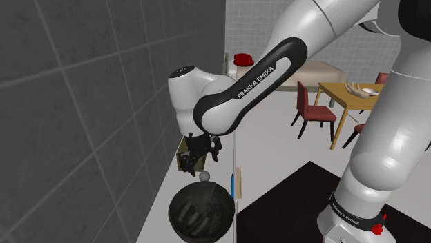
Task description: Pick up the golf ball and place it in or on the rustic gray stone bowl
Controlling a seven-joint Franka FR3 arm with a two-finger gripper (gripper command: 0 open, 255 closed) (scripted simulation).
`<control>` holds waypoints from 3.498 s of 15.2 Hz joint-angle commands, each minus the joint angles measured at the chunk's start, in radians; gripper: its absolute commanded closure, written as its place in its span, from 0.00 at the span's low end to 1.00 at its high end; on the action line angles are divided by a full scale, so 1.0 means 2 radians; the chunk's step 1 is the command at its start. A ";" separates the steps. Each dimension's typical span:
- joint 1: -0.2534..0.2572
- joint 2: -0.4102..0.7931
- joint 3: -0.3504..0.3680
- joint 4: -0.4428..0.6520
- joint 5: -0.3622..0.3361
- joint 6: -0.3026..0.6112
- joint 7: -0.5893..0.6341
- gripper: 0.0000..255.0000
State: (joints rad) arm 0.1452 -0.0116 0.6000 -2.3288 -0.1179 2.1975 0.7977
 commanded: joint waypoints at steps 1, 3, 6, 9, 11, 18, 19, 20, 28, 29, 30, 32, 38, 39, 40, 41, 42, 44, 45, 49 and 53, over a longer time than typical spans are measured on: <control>0.001 0.014 0.001 0.000 -0.011 0.011 0.011 0.00; 0.000 0.023 0.000 -0.006 -0.020 0.024 0.016 0.00; 0.000 0.038 -0.002 -0.014 -0.033 0.044 0.026 0.00; 0.000 0.046 -0.003 -0.018 -0.041 0.054 0.031 0.00; 0.000 0.046 -0.003 -0.018 -0.041 0.054 0.031 0.00; 0.000 0.046 -0.003 -0.018 -0.041 0.054 0.031 1.00; 0.000 0.046 -0.003 -0.018 -0.041 0.054 0.031 1.00; 0.000 0.046 -0.003 -0.018 -0.041 0.054 0.031 1.00; -0.001 0.027 -0.001 -0.014 -0.025 0.035 0.018 1.00; -0.001 0.021 -0.001 -0.012 -0.019 0.029 0.014 1.00; -0.002 0.016 0.000 -0.010 -0.014 0.023 0.010 1.00; -0.002 0.005 0.000 -0.006 -0.005 0.010 0.002 1.00; -0.001 -0.026 -0.002 0.010 0.018 -0.029 -0.018 1.00; -0.001 -0.030 -0.002 0.012 0.021 -0.035 -0.021 1.00; -0.001 -0.035 -0.003 0.016 0.024 -0.042 -0.024 1.00; -0.001 -0.039 -0.003 0.019 0.027 -0.049 -0.027 1.00; -0.001 -0.043 -0.004 0.022 0.030 -0.055 -0.029 1.00; 0.000 -0.051 -0.005 0.029 0.035 -0.069 -0.034 1.00; 0.000 -0.055 -0.006 0.033 0.037 -0.075 -0.037 1.00; 0.000 -0.069 -0.009 0.048 0.045 -0.102 -0.045 1.00; 0.001 -0.080 -0.012 0.066 0.051 -0.129 -0.052 1.00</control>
State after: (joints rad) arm 0.1457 -0.1650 0.5769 -2.2056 -0.0187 1.9540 0.6966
